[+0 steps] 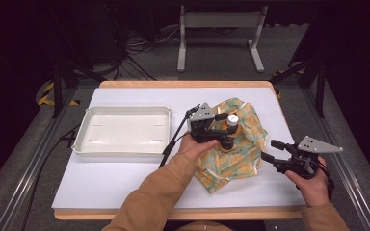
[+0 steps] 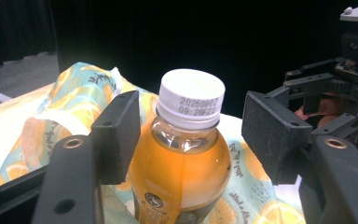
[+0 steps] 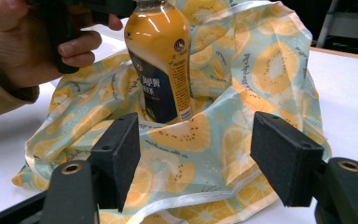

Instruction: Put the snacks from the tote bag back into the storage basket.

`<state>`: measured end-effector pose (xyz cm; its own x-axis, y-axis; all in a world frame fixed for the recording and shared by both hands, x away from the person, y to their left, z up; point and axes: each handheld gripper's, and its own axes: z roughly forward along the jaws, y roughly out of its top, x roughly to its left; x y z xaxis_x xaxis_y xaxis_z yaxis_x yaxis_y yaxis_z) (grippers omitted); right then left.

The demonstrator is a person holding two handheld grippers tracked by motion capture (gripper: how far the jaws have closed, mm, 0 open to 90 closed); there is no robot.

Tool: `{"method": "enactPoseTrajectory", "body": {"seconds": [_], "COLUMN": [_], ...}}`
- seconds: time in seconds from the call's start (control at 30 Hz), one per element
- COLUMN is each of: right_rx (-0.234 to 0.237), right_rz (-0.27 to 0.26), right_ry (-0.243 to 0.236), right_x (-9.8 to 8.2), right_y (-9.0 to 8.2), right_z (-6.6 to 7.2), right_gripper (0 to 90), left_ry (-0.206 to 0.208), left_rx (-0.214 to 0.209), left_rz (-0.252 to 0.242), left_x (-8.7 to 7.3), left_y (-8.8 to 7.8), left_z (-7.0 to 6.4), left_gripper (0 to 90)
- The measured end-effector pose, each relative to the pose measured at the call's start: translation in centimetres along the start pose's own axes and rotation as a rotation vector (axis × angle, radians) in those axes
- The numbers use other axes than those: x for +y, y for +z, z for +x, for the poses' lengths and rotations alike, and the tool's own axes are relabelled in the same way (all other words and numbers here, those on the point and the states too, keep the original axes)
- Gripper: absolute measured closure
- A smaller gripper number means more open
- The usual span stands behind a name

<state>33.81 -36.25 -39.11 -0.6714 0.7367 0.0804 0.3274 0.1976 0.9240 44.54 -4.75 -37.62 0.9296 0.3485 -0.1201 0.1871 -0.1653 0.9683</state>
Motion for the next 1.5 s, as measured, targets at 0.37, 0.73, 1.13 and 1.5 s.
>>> {"method": "enactPoseTrajectory", "body": {"seconds": [0.37,0.73,1.13,1.5], "right_rx": [0.001,0.003,0.005,0.006], "right_rz": [0.003,0.004,0.012,0.013], "right_ry": [0.001,0.011,0.009,0.011], "right_x": [-0.1,-0.1,-0.2,-0.2], "right_y": [0.0,0.1,0.2,0.2], "right_z": [-0.1,-0.2,-0.1,-0.1], "right_gripper": [33.8,33.7,33.6,33.6], "left_ry": [0.054,0.037,0.035,0.039], "left_rx": [0.038,0.028,0.032,0.021], "left_rz": [-0.006,0.001,-0.010,-0.024], "left_x": [0.4,0.6,2.1,3.9], "left_y": [0.0,-0.1,-0.7,-1.7], "left_z": [-0.4,-0.4,-0.6,-0.8], "left_gripper": [58.0,58.4,58.5,58.5]}}
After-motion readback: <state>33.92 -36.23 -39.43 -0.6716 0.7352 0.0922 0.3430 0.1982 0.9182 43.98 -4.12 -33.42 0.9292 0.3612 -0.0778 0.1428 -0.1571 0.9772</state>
